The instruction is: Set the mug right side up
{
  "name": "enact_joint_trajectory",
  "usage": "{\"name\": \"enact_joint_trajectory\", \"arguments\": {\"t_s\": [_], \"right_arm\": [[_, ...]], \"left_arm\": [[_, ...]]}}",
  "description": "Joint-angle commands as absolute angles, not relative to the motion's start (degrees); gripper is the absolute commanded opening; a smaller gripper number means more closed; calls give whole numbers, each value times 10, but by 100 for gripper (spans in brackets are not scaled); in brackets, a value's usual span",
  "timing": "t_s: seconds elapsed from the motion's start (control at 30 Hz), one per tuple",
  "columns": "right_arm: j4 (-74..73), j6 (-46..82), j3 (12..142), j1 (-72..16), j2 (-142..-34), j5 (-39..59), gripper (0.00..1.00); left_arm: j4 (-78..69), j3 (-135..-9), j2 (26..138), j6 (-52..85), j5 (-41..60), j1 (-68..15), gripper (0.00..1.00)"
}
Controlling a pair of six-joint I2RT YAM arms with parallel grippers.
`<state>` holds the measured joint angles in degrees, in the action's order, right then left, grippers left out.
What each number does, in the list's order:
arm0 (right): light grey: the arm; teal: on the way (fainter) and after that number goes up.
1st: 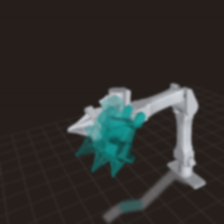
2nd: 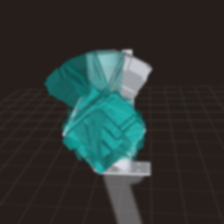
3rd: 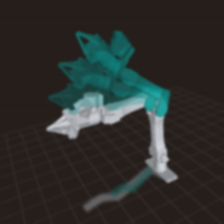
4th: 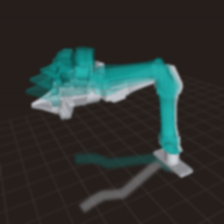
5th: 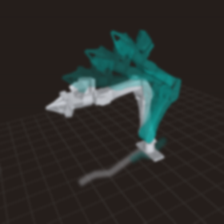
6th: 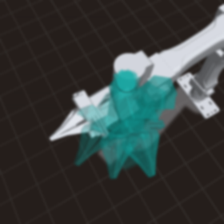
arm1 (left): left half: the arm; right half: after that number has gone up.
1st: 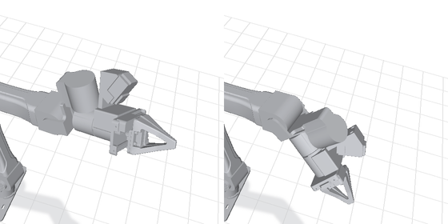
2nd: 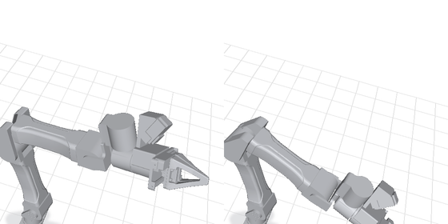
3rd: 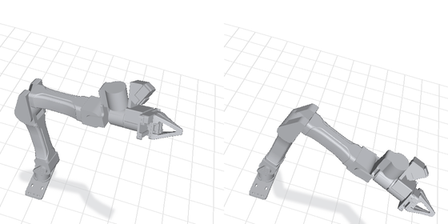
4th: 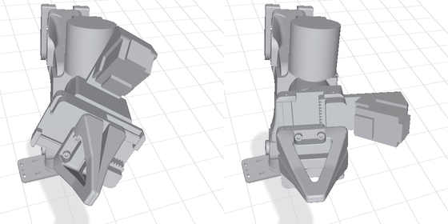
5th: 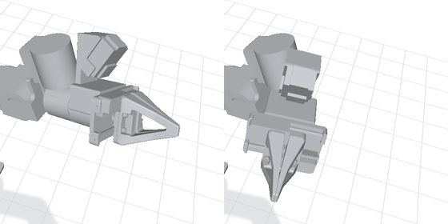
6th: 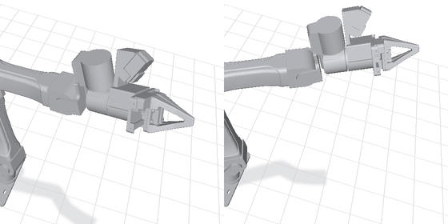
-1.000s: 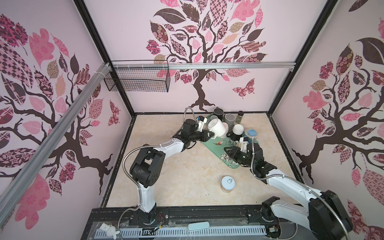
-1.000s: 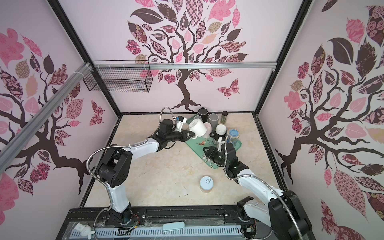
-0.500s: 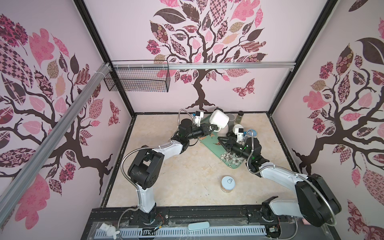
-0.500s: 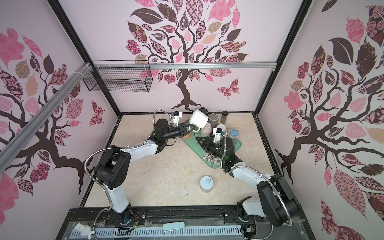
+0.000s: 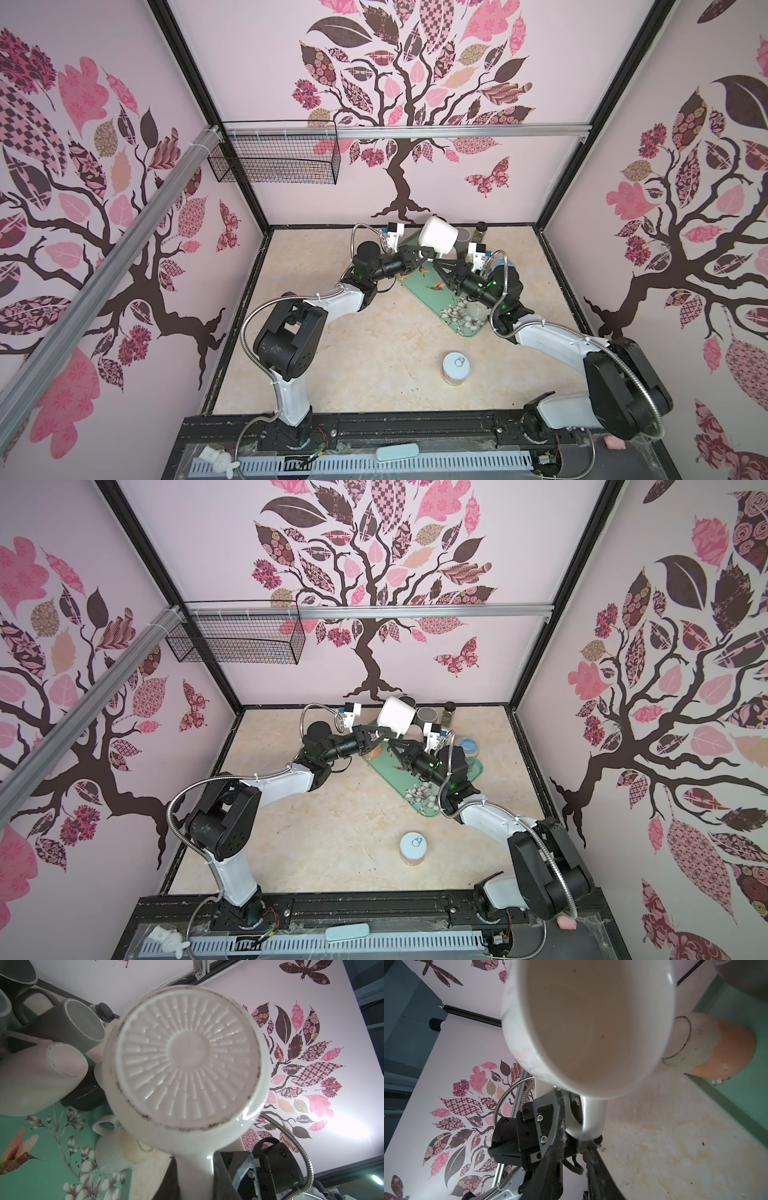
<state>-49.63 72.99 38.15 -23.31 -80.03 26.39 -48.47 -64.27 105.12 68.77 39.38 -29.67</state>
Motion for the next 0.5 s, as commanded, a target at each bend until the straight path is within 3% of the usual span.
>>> {"name": "enact_joint_trajectory", "arguments": {"t_s": [0.0, 0.47], "right_arm": [[-540, 764, 416, -230, -823, 266, 25], [-529, 758, 445, -228, -835, 255, 25]], "left_arm": [[-590, -632, 1010, 702, 399, -297, 0], [-626, -618, 991, 745, 408, -297, 0]]}}
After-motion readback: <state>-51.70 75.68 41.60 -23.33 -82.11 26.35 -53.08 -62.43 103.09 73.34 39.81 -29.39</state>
